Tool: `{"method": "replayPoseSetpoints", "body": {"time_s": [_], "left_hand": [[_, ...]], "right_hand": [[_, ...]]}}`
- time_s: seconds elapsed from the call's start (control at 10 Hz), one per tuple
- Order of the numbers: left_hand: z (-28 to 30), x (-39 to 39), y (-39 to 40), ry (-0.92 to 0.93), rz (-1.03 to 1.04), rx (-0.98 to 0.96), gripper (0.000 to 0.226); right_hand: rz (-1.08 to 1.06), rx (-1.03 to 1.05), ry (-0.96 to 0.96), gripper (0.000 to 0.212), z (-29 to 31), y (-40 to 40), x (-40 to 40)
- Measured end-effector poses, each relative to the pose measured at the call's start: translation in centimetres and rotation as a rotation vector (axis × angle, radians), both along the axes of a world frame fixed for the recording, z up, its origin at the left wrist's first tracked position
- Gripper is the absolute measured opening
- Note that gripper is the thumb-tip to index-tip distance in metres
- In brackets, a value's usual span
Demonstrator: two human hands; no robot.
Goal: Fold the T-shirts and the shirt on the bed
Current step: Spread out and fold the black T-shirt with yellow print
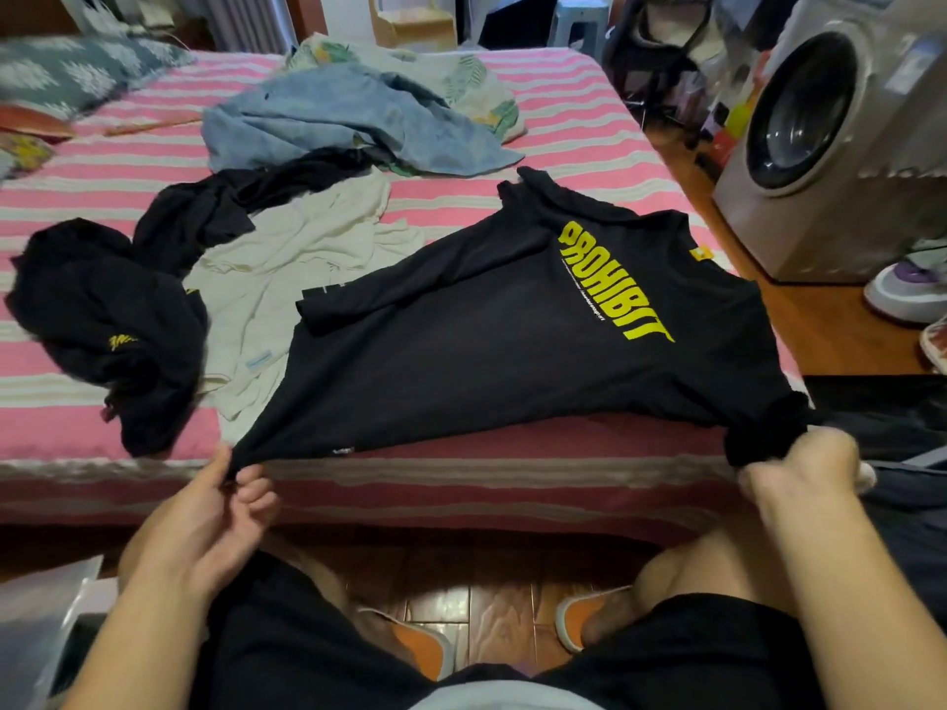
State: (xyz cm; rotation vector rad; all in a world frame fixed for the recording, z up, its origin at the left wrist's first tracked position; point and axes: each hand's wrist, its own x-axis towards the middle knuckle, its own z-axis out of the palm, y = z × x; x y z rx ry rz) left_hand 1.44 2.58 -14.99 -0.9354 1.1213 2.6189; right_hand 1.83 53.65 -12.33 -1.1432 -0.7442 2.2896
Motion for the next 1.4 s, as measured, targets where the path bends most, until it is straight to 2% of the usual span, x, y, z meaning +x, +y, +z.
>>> {"method": "replayPoseSetpoints", "body": {"time_s": [0.1,0.2,0.3,0.4,0.5,0.6,0.7,0.8,0.9,1.0,1.1,1.2,1.3,1.4], "left_hand": [[0.5,-1.6,1.4,-0.014,-0.132,-0.189,0.015],[1.4,-5.7,2.1,-0.081,-0.159,-0.266,0.009],[3.1,-13.5,2.6,-0.131,-0.044,-0.161,0.022],[6.9,-23.8,2.7,-0.145,0.102,-0.175,0.019],[15.7,-36.0,2.5,0.109,0.139,-0.231,0.034],[28.1,-45.2,2.1,0.446,0.151,-0.249,0.028],[38.2,-48.1,1.8,0.674,0.274,-0.23,0.021],[42.9,-45.7,1.3,0.786,0.342,-0.14,0.017],[42.5,-41.2,0.1,0.794,0.271,-0.099,0.022],[38.3,-36.1,-1.8,0.727,0.174,-0.158,0.023],[30.8,-31.5,-3.5,0.593,0.103,-0.286,0.019],[20.9,-26.5,-4.7,0.373,0.016,-0.433,0.02],[11.1,-22.6,-6.9,0.12,-0.031,-0.472,0.022],[4.0,-20.1,-8.3,-0.047,-0.036,-0.504,0.023]], "right_hand": [[0.112,0.042,0.069,0.044,0.9,-1.5,-1.5],[0.135,0.014,0.113,0.065,2.4,-1.5,-6.0],[0.223,0.022,0.055,0.022,5.6,-1.1,-13.7],[0.303,0.002,-0.034,0.024,10.6,0.5,-23.5],[0.206,0.0,0.03,0.04,18.2,4.6,-32.3],[0.382,0.102,0.369,0.054,27.1,7.7,-37.7],[0.217,0.107,0.665,0.051,36.8,5.7,-36.4],[0.162,0.135,0.911,0.044,41.8,3.4,-33.2],[0.086,0.193,0.854,0.041,40.6,2.7,-29.9],[0.14,0.26,0.761,0.038,35.9,1.6,-25.7],[0.233,0.284,0.729,0.037,27.6,0.2,-19.9],[0.362,0.258,0.46,0.073,16.8,-1.0,-14.8],[0.366,0.299,0.033,0.025,6.3,-3.0,-10.9],[0.423,0.361,-0.282,0.032,0.1,-3.8,-8.6]]}}
